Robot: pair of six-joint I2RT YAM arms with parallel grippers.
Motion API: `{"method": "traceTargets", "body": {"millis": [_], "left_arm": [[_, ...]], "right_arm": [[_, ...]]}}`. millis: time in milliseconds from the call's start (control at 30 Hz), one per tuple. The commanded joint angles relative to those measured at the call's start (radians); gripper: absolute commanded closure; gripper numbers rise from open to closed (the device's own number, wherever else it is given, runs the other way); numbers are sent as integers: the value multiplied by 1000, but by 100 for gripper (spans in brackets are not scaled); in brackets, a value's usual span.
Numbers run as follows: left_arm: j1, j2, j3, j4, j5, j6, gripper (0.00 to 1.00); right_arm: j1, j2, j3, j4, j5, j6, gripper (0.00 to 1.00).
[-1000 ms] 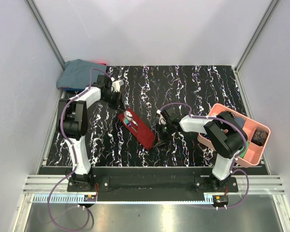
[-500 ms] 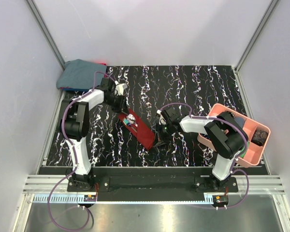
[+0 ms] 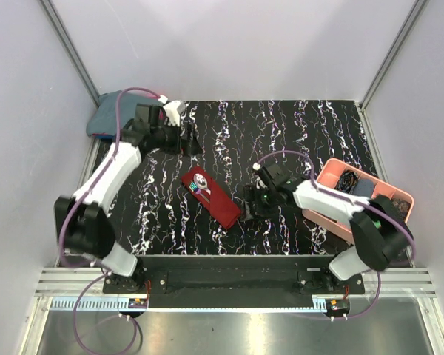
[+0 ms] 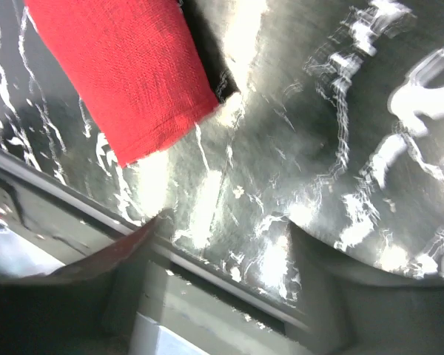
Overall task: Fold the napkin into a case and place the utensils inside
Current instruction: Reset both arms
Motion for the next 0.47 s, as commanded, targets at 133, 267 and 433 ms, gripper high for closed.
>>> {"method": "traceTargets", "body": {"millis": [133,267,433], "left_arm": [[-429,-527,-442,423,-427,-173,1],[-565,-664,-577,630,-505,-273,1],[-624,-672,-574,619,-501,-262,1]], "right_arm": [[6,-328,-17,-107,338,-89,0],[8,-446,-37,-60,435,-59,0],[6,-458,-68,41,345,-50,0]]}}
